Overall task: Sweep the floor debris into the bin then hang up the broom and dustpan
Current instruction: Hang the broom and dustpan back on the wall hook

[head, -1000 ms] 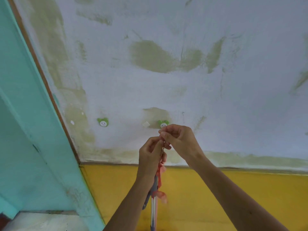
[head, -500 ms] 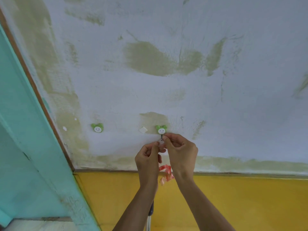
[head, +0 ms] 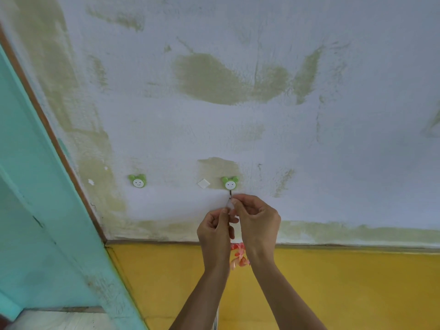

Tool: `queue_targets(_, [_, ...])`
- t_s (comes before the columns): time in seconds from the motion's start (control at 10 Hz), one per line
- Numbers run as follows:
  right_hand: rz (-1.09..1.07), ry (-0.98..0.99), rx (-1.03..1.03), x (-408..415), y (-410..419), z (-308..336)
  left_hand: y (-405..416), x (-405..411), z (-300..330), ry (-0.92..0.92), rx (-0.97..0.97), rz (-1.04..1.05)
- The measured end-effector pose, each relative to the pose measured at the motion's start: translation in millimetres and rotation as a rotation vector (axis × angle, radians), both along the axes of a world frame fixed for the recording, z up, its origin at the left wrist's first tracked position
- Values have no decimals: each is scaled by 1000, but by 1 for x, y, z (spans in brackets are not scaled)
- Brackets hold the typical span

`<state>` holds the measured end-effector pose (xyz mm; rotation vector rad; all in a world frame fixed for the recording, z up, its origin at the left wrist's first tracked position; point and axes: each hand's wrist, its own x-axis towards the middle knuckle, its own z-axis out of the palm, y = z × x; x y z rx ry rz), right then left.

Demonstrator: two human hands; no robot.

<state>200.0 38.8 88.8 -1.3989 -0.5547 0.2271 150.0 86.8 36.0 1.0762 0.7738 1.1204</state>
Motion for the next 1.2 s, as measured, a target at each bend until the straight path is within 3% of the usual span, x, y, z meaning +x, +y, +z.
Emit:
queue_targets(0.2, [29,3,-13,-1,1,-1,1,-4,-4,-14,39,9])
queue_targets(0.4, [65,-30,-105,-5,-3,-13,2,-5,-4,131,97,-71])
queue_targets(0.6, [77,-78,-204,-8,-10,-15,-3,-23,2,312,234,-95])
queue_targets(0.8, [38,-141,-282,-25,-37,-8,-20,-56,18,541,307,-356])
queue_targets(1.0, [61,-240,-397,-54,-87,-2,-42,-92,42,763,272,-409])
queue_targets(1.1, [135,-301,-411,-71,-118,0,-66,-123,41,696,323,-485])
queue_targets(1.2, [153,-334,-449,-86,-149,11,-88,-147,49,707,381,-419])
